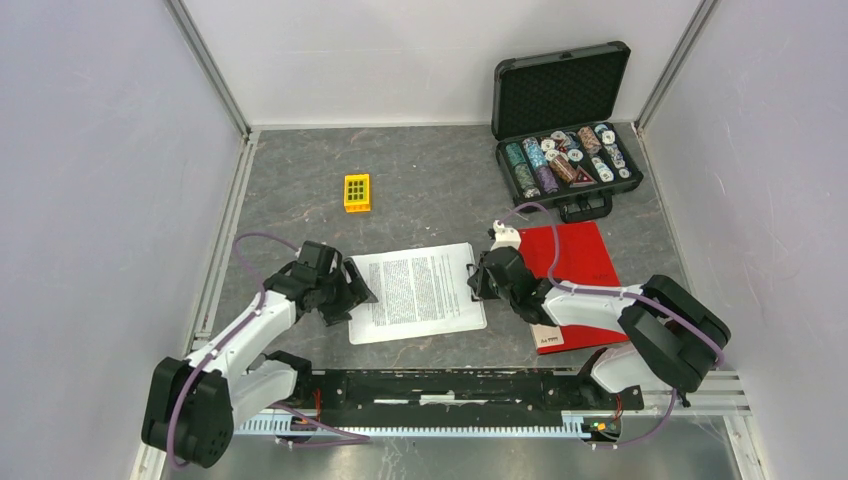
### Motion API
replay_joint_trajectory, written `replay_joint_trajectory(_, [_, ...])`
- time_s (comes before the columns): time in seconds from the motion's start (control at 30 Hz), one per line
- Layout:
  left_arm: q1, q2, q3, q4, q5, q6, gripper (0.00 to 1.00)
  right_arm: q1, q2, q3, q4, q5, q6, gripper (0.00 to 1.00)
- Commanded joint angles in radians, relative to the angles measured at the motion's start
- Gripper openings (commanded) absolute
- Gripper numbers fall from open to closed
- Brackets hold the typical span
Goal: Put the files into the folder
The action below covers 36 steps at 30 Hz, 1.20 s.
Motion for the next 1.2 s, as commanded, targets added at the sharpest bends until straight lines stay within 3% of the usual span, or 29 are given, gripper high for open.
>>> replay_joint_trajectory(0.0, [-0.007,-0.026,0.039,-0.005,-0.006,-0.025,0.82,-0.004,-0.007,0.019,-0.104,-0.051,0.015,0.20])
replay_joint_trajectory(0.27, [-0.007,-0.045,0.170,-0.085,-0.029,0.040,0.83,-0.003,-0.116,0.113,-0.199,-0.054,-0.025,0.63])
replay_joint_trajectory(0.33, [-0.007,-0.054,0.235,-0.117,-0.043,0.075,0.83,-0.003,-0.161,0.142,-0.250,-0.049,-0.049,0.81])
replay_joint_trajectory(0.4, [-0.007,-0.062,0.314,-0.144,-0.033,0.126,0.85,-0.004,-0.213,0.165,-0.301,-0.036,-0.080,0.96])
replay_joint_trajectory(0.43, [-0.007,-0.066,0.352,-0.152,-0.020,0.151,0.90,-0.004,-0.240,0.176,-0.323,-0.034,-0.107,0.98])
replay_joint_trajectory(0.5, [-0.007,-0.073,0.448,-0.163,0.028,0.211,1.00,-0.004,-0.304,0.205,-0.373,-0.038,-0.169,0.98])
replay_joint_trajectory(0.77, [-0.007,-0.142,0.696,-0.102,0.287,0.306,1.00,-0.004,-0.620,0.330,-0.674,0.215,-0.370,0.98])
replay_joint_trajectory(1.03, [-0.007,-0.228,0.630,0.014,0.441,0.263,1.00,-0.004,-0.960,0.273,-0.740,0.349,-0.389,0.98])
replay_joint_trajectory(1.17, [-0.007,-0.321,0.507,0.060,0.405,0.272,1.00,-0.003,-1.060,0.206,-0.765,0.337,-0.334,0.98])
